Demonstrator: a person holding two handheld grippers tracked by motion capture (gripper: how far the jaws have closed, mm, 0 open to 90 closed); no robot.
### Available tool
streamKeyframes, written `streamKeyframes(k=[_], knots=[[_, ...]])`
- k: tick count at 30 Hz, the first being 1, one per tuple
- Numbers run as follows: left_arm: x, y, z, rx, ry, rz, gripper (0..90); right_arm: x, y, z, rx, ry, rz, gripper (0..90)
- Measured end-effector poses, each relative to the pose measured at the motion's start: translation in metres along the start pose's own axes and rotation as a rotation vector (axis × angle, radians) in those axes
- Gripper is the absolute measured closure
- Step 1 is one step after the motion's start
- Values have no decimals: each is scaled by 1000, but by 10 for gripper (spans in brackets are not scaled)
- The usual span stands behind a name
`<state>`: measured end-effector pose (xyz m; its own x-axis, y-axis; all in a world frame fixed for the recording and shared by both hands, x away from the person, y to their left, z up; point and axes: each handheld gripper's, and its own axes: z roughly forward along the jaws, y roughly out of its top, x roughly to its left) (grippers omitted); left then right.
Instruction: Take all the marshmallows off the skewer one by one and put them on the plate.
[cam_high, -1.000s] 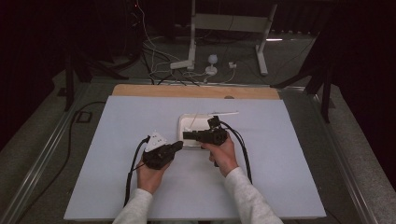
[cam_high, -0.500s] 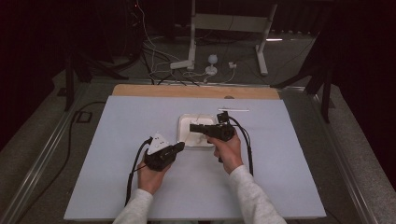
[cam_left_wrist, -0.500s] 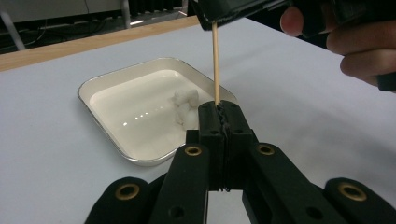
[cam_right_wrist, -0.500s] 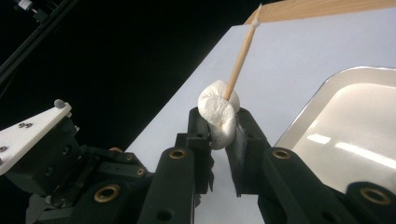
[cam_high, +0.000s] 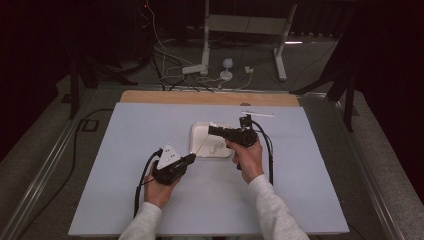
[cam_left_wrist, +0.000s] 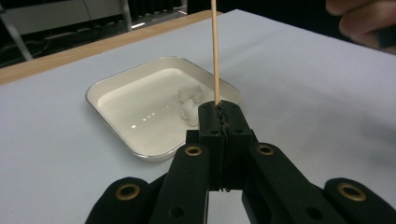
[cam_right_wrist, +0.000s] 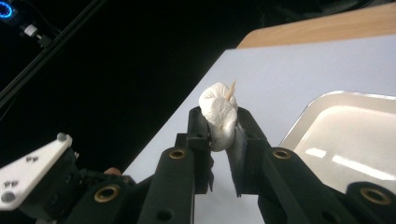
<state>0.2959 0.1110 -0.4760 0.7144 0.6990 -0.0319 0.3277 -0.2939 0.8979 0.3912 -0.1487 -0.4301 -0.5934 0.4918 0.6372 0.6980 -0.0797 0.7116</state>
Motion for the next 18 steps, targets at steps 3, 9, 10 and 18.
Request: streamKeyframes(k=[3,9,10,18], knots=[[2,-2,-2,-1,0,-1,900,-2,7,-7,-26,-4,13,802],[5,-9,-1,51,20,14,900,-5,16,-19,-101,-19,16,809],[7,-10,-3,45,20,-5,900,-8,20,-25,-121,-23,22,809],[12,-6,-6,14,38,-55,900,-9,17,-30,-19,-141,-98,785]])
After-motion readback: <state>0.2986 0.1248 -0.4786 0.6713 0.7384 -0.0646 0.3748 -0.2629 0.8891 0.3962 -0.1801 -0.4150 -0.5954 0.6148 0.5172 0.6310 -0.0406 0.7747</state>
